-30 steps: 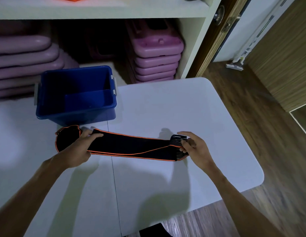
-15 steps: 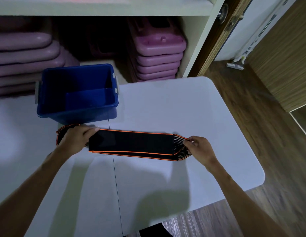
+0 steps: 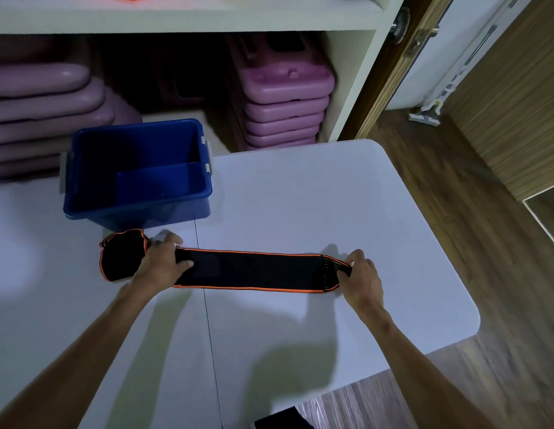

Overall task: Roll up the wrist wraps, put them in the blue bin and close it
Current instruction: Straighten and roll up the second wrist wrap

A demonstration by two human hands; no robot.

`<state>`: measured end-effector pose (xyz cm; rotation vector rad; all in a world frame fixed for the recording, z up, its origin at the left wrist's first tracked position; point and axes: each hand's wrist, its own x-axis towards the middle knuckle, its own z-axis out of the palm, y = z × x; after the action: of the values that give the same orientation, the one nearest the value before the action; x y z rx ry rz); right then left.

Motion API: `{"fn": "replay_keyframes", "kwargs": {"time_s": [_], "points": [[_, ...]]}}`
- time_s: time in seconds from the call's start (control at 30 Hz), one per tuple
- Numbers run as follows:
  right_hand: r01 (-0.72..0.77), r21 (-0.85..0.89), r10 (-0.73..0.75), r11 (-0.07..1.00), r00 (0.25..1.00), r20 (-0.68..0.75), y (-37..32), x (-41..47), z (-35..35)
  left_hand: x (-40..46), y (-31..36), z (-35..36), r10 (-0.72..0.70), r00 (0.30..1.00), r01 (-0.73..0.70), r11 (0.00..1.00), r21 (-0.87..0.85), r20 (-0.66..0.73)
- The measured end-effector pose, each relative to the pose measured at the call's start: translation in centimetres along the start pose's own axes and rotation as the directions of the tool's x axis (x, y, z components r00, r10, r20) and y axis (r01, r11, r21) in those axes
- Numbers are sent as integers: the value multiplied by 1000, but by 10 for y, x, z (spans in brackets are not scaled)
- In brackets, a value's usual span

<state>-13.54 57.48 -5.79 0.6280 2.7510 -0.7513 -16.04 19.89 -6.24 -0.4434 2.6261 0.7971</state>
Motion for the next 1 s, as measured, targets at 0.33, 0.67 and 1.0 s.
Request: {"fn": "replay_keyframes", "kwargs": {"time_s": [0.33,0.67,1.0], "points": [[-11,134,3,991,998,55,0,53,-9,-40,-20,8,71,980,-42,987,-155,184],[150,96,-155,984,987,42,-67,116,2,-95,-37,19,-52,976,116,944,-309,210],[158,131,-184,979,958,221,-109,102,7,-154,-12,83,112,982,-41,913,-405,154]]}}
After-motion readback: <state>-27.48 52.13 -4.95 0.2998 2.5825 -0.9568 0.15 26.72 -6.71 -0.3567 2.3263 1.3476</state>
